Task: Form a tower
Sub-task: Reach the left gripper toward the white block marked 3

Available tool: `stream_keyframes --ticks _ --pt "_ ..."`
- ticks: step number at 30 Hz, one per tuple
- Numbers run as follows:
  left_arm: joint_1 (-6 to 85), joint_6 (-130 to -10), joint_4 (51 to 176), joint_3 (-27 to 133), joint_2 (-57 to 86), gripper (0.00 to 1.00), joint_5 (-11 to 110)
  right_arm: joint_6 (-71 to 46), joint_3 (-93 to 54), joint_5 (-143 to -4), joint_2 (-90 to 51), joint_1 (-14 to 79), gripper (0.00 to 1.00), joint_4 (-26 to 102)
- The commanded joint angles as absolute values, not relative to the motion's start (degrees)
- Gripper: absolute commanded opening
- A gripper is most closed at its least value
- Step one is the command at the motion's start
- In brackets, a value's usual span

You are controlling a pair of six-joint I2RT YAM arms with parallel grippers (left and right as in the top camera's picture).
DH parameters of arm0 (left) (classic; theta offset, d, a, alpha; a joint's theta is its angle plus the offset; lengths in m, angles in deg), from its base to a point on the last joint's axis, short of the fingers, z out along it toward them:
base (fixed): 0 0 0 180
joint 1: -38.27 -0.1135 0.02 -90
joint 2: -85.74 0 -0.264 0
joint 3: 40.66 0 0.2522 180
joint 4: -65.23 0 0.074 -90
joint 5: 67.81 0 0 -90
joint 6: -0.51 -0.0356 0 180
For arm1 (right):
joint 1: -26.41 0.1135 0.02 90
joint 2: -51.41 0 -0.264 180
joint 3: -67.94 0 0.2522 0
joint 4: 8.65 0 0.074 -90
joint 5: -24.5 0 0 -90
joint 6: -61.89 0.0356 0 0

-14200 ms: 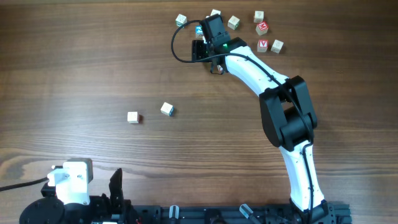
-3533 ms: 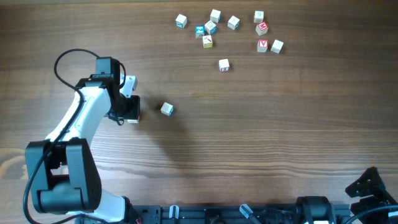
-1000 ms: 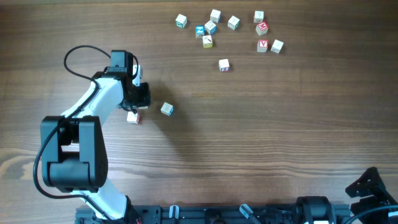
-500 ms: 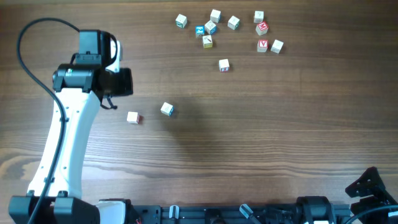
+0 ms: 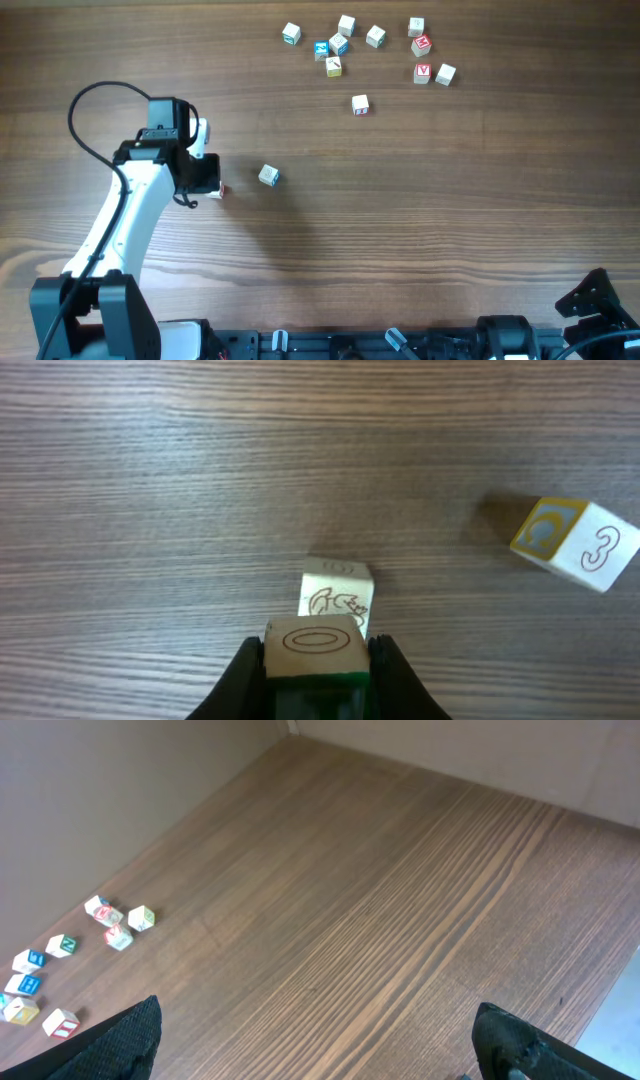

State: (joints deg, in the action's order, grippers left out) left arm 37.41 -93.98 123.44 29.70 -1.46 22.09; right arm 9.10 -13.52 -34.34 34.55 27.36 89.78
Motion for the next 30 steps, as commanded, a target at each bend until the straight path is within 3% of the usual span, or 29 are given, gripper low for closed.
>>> stream_keyframes --ticks 1,15,22,26,30 --pt "37.1 -96.8 122.1 29.1 -1.7 0.17 23.4 9.4 -13.7 -33.4 34.9 27.2 1.0 89.6" --pt "37.1 -98.6 119.7 28.3 -7.8 0.23 24.7 9.4 -13.7 -33.4 34.9 27.2 1.0 89.6" --pt "37.1 -98.5 119.4 28.3 -8.0 0.45 24.7 9.4 -13.7 -33.4 34.9 27.2 1.0 89.6" --pt "37.1 -98.5 119.4 28.3 -8.0 0.49 24.7 9.4 -13.7 -33.4 34.9 27.2 1.0 89.6" --pt "37.1 -98.5 118.8 28.3 -8.0 0.65 24.7 9.4 -13.7 -33.4 34.9 27.2 1.0 89.6"
